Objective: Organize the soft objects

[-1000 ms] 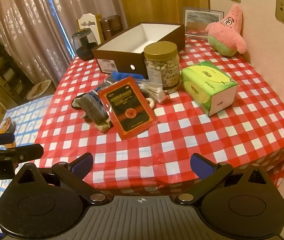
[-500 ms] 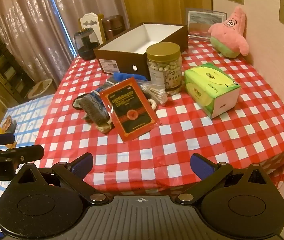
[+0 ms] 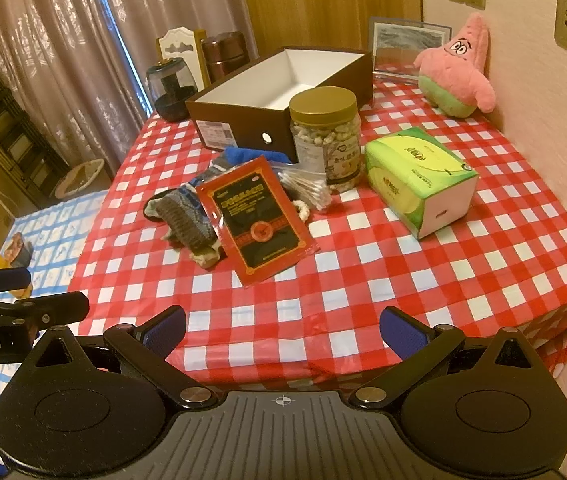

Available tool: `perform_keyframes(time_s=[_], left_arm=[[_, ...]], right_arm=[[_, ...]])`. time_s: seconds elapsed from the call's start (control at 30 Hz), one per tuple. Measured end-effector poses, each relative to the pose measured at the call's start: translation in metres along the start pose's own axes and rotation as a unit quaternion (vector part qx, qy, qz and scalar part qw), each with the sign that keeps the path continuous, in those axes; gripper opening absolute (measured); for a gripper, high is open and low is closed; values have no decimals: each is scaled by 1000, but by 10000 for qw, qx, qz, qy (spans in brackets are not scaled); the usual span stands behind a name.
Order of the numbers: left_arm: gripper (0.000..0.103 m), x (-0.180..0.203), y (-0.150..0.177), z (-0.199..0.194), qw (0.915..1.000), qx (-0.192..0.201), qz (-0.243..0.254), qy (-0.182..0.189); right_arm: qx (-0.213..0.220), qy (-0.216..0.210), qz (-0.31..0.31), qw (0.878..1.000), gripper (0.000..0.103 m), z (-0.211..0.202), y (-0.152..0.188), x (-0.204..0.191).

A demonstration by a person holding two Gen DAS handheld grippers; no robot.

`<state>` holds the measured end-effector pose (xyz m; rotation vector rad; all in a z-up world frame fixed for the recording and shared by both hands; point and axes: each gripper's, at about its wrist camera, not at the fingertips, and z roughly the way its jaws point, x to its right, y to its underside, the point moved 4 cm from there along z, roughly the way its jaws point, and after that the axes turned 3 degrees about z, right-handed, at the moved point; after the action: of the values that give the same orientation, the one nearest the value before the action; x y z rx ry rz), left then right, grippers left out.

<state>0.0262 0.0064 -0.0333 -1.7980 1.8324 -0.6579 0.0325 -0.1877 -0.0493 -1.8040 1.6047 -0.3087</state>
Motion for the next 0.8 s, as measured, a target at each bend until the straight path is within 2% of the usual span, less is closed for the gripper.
perform_keyframes(time_s=[0.8], left_arm=[[97,0,1,0,10000,-12,6,-12]], right_arm=[[31,-64,-37,10000,103,0,-3,3]])
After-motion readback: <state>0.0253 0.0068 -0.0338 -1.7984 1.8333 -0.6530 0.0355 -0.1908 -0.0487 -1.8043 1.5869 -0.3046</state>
